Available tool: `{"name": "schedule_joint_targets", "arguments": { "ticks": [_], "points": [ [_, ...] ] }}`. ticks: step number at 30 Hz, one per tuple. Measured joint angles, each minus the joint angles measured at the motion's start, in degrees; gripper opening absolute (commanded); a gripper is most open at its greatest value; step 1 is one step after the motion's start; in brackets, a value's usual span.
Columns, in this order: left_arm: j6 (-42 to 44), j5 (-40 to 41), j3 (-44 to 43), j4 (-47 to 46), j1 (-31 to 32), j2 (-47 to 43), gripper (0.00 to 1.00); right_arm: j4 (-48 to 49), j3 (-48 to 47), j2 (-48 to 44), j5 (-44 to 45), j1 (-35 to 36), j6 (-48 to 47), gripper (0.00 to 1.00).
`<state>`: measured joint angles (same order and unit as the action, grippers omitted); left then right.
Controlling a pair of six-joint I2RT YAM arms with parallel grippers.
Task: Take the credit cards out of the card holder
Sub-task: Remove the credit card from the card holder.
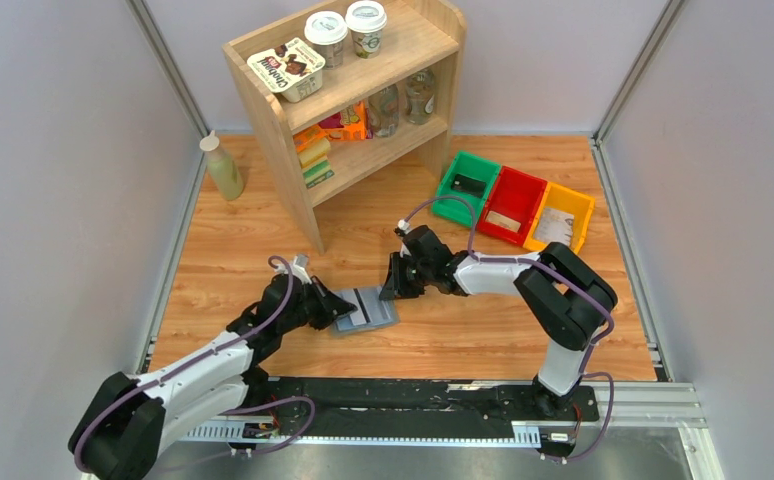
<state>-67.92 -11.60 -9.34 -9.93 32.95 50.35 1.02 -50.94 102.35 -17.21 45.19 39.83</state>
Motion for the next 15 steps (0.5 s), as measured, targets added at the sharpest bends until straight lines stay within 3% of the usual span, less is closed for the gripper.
{"name": "schedule_joint_targets", "arguments": {
  "ticks": [6, 15],
  "points": [
    [4.5, 3.9, -3.0, 12.6, 0.0, -4.1, 0.0, -0.3, -0.2, -0.1, 0.4, 0.1, 0.0, 0.21],
    [8.5, 7.4, -5.0, 22.4, 0.0, -5.2, 0.0, -3.2, -1.1, -0.8, 1.9, 0.4, -0.2, 0.28]
  ]
}}
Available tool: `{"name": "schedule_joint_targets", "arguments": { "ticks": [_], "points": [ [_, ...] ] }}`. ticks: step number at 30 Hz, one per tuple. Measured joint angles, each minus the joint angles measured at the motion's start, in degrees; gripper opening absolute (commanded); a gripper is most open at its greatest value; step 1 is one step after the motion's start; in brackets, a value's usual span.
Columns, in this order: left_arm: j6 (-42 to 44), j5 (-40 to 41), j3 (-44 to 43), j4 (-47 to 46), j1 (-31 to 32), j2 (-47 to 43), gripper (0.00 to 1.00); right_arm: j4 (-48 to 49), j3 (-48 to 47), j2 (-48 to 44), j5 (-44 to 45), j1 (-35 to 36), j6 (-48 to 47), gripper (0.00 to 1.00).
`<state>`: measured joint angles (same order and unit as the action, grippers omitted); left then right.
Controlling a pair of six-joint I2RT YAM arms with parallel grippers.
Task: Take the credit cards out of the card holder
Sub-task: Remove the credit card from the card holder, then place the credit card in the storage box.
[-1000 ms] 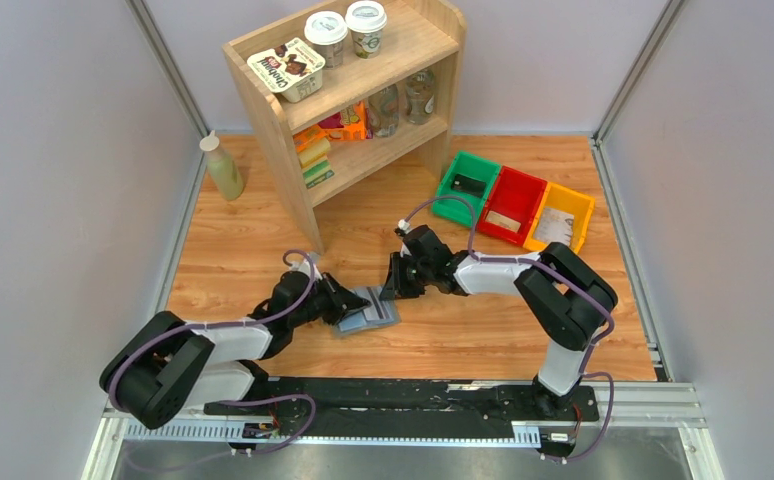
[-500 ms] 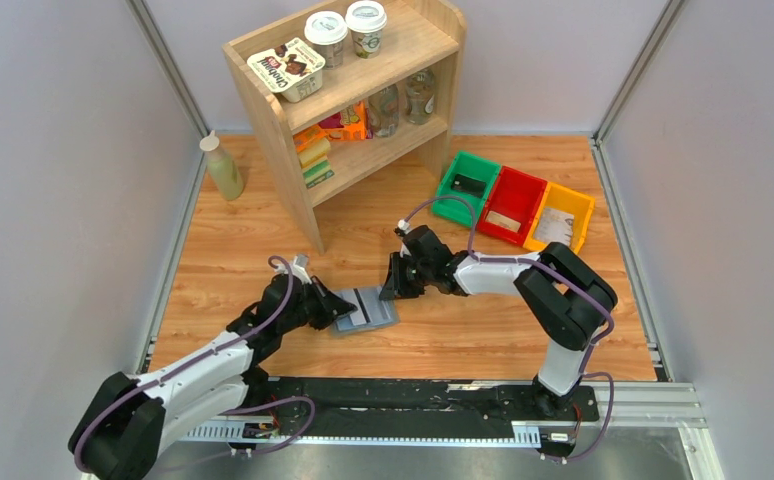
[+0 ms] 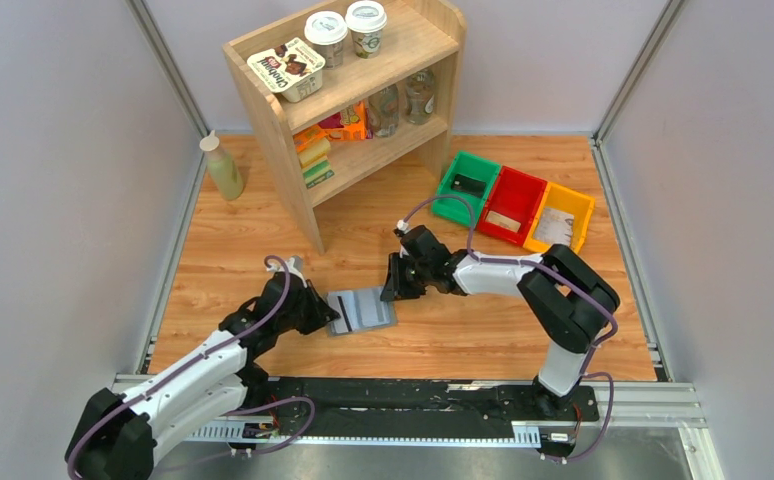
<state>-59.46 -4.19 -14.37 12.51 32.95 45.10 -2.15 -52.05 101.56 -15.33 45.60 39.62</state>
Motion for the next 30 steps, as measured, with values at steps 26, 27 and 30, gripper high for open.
{"name": "schedule_joint_targets", "arguments": {
  "ticks": [26, 27, 30],
  "points": [
    [49.6, 4.2, -27.1, 7.1, 15.9, -1.9, 0.0, -24.3, -10.4, -25.1, 6.9, -5.0, 11.2, 1.0],
    [52.7, 5.1, -28.3, 7.1, 17.7, -1.3, 0.0, -24.8, -10.7, -26.1, 6.9, -5.2, 11.9, 1.0],
    [60.3, 8.5, -30.5, 6.9, 21.4, 1.0, 0.0, -25.1, -11.7, -28.2, 6.6, -5.2, 13.7, 0.98]
  ]
}}
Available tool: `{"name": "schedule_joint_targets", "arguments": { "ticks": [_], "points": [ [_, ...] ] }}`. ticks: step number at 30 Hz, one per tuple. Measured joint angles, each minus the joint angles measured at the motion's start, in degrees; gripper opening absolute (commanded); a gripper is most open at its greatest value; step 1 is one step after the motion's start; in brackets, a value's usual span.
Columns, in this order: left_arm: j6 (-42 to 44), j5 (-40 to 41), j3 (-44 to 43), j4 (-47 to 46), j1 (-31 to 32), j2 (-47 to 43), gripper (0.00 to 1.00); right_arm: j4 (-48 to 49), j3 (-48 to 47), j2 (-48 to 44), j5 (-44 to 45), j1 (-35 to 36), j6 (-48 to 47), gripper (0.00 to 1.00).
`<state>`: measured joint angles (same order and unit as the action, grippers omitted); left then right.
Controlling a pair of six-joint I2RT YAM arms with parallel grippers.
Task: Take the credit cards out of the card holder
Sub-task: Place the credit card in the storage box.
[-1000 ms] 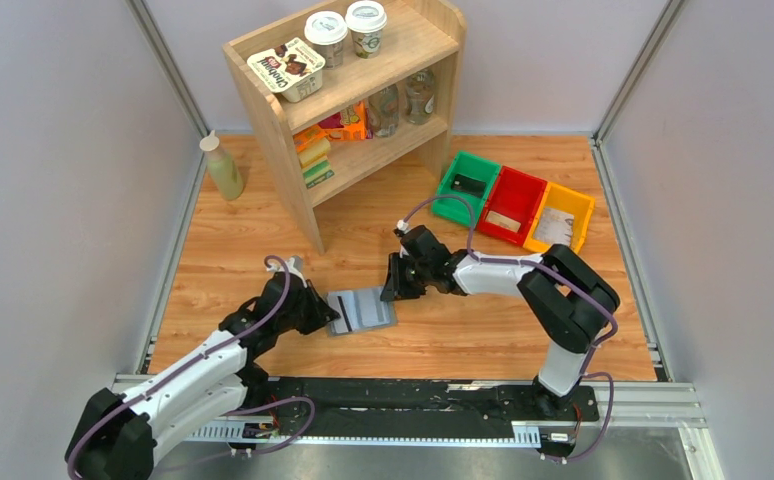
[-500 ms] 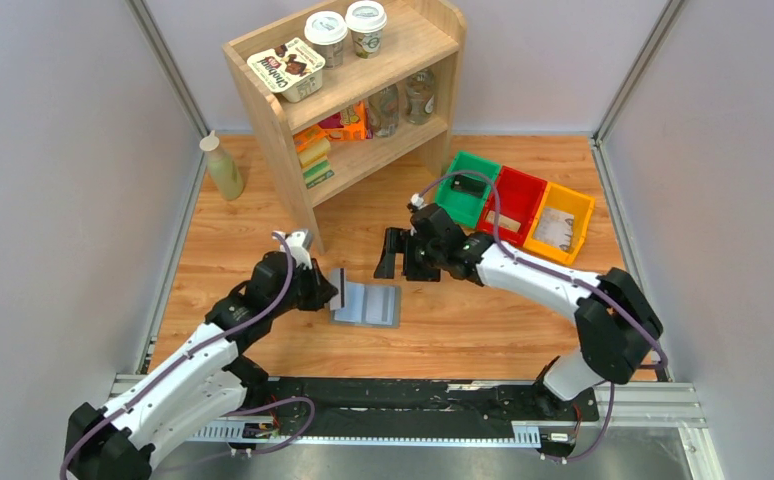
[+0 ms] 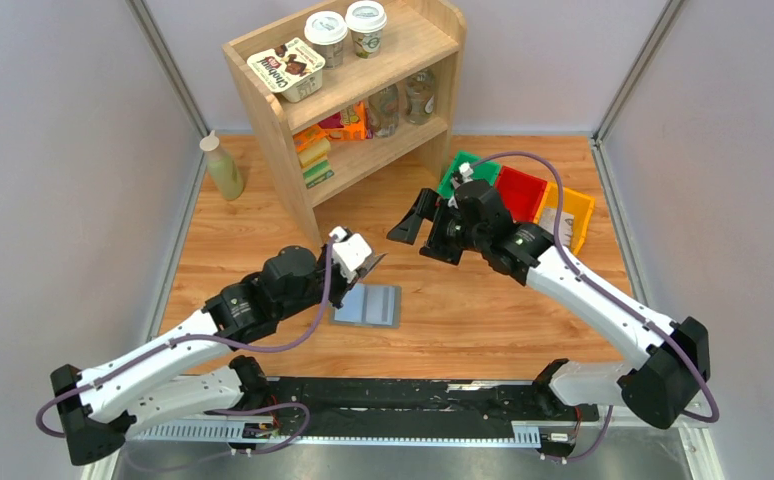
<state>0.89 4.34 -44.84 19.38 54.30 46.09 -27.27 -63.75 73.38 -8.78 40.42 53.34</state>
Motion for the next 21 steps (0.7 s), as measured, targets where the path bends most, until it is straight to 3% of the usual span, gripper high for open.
{"name": "schedule_joint_targets", "arguments": {
  "ticks": [7, 15, 17, 21],
  "points": [
    [15.1, 8.3, -0.1, -1.7, 5.4, 6.0, 0.0, 0.0, -1.2, -1.9, -2.0, 0.0, 3.4, 0.84],
    [26.1, 14.1, -1.1, -7.6, 9.5, 11.6, 0.0, 1.3, 0.2, -0.7, -5.7, 0.0, 6.7, 0.7],
    [28.0, 15.5, -1.1, -9.3, 10.3, 12.9, 0.0, 1.4, 0.5, 0.1, -6.5, 0.0, 7.1, 0.64],
    [30.2, 17.7, -1.1, -11.2, 11.0, 14.5, 0.0, 1.4, 1.2, 0.7, -7.5, 0.0, 7.9, 0.37]
  ]
}}
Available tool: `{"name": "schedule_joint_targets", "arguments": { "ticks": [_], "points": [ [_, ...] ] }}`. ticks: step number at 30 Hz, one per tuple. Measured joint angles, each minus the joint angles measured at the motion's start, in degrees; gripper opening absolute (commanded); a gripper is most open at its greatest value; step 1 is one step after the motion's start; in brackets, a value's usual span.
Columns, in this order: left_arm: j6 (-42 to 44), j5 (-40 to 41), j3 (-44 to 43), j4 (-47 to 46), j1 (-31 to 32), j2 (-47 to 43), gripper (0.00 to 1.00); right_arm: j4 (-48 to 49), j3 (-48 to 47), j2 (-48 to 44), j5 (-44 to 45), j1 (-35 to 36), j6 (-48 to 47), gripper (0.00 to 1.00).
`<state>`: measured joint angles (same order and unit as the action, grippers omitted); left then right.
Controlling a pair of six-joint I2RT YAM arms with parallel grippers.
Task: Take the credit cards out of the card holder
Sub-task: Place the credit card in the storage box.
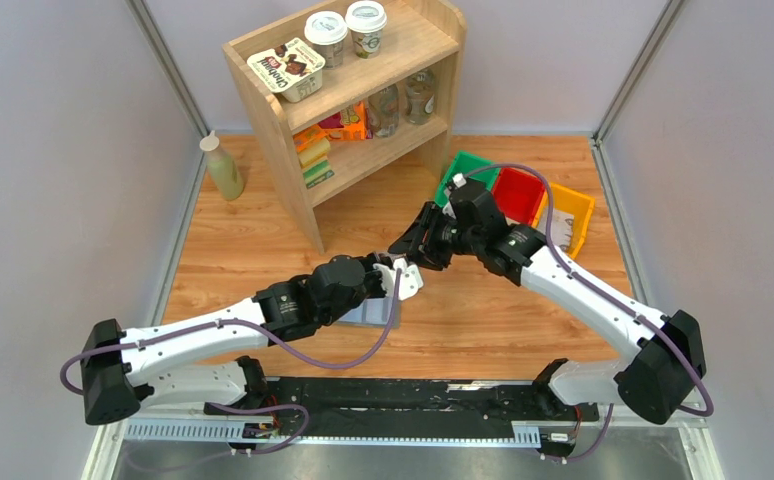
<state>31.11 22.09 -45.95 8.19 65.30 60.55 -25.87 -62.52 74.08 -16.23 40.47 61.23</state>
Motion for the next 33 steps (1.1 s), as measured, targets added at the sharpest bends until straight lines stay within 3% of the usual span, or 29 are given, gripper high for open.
{"name": "schedule_joint_targets", "arguments": {
  "ticks": [3, 6, 8, 9, 13, 21, 27, 33],
  "points": [
    [0.8, 0.8, -0.2, -0.5, 0.2, 0.5, 0.05, 1.0, 0.8, 0.0, -0.4, 0.0, 1.2, 0.15],
    [0.9, 1.1, -0.2, -0.3, 0.5, 1.0, 0.18, 2.3, 0.8, -0.2, -0.3, -0.2, 2.1, 0.03],
    [0.5, 1.4, -0.2, -0.5, 0.6, 1.2, 0.33, 2.7, 0.9, -0.3, -0.4, -0.6, 2.5, 0.0],
    [0.0, 1.4, -0.2, -0.5, 0.7, 1.2, 0.45, 3.0, 1.1, -0.5, -0.5, -0.9, 2.6, 0.0],
    [-3.3, 3.7, -0.3, -0.2, 0.7, 1.2, 0.64, 3.0, 2.3, -1.9, -0.8, -3.1, 2.1, 0.0],
    [-18.0, 0.5, -0.5, 3.6, -5.9, 0.5, 0.8, -0.5, 3.6, -5.1, -0.5, -14.1, -4.2, 0.0],
    [-33.1, -11.8, -0.5, 8.9, -17.5, -1.3, 0.84, -7.8, 3.0, -7.4, 2.5, -29.0, -15.4, 0.0],
    [-44.1, -22.4, 1.4, 11.9, -22.4, -1.2, 0.86, -13.1, 0.4, -6.8, 10.1, -42.2, -24.9, 0.0]
  ]
}}
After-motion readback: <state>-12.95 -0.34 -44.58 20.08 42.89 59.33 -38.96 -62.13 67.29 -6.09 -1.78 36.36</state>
